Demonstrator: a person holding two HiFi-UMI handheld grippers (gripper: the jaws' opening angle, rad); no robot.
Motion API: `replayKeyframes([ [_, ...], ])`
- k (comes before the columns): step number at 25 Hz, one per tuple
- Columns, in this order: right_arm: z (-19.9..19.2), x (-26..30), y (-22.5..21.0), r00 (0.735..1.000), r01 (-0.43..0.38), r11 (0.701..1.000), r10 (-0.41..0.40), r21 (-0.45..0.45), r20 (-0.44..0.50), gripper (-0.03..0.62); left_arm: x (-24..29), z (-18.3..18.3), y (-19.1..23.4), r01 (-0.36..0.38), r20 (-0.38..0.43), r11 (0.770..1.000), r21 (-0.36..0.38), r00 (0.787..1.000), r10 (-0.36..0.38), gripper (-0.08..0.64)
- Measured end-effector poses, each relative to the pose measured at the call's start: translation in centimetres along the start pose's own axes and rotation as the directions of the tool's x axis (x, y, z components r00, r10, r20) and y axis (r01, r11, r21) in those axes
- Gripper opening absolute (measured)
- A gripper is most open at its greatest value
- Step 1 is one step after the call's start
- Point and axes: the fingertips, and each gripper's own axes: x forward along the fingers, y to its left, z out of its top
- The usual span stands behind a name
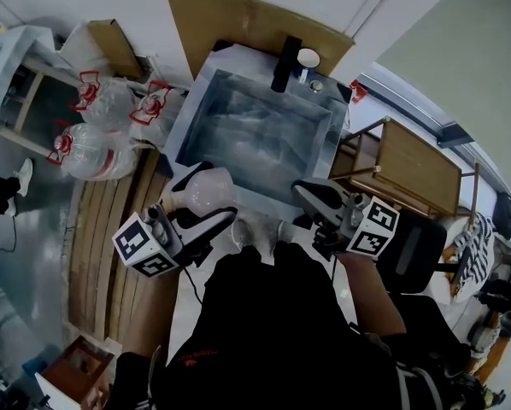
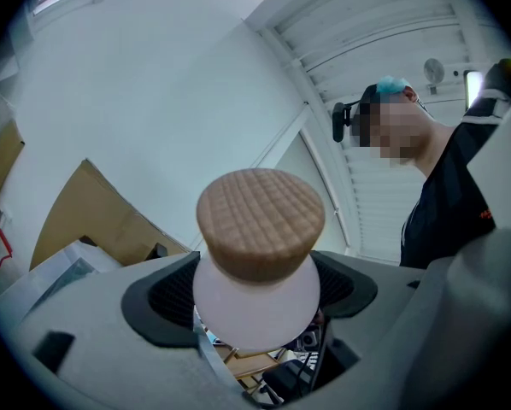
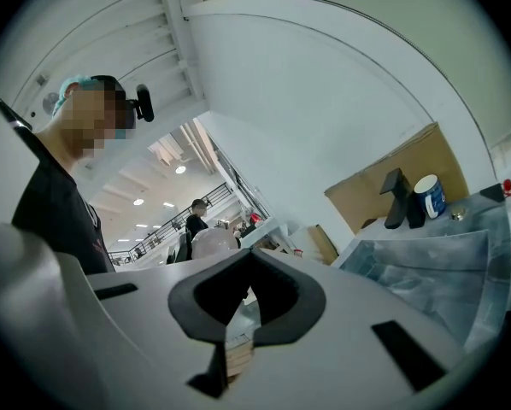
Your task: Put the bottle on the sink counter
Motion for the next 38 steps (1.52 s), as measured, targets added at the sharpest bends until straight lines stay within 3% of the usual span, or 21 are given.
replayKeyframes([
  [12, 1.9, 0.9, -3.9, 0.997, -0.073, 0.997, 0.074, 0.017, -0.037, 0.002, 2.5, -0.5, 3.6, -0.093, 0.0, 0.996, 0.015, 0.996, 0.093, 0.394],
  [25, 5.7, 1.0, -11.7, 0.987, -0.127, 0.992, 0.127, 0.006, -0.097, 0.002, 10.0, -1.4, 12.5, -0.202, -0.046, 0.976, 0.078, 0.978, 0.206, 0.394],
  [32, 7.0, 1.6, -15.2, 0.982, -0.156, 0.987, 0.158, 0.026, -0.101, 0.002, 13.1, -2.0, 17.7, -0.252, -0.081, 0.963, 0.092, 0.962, 0.26, 0.394],
  [38, 7.0, 2.5, -17.7, 0.979, -0.173, 0.984, 0.177, 0.04, -0.106, 0.002, 14.2, -3.0, 23.2, -0.306, -0.145, 0.944, 0.124, 0.935, 0.322, 0.394],
])
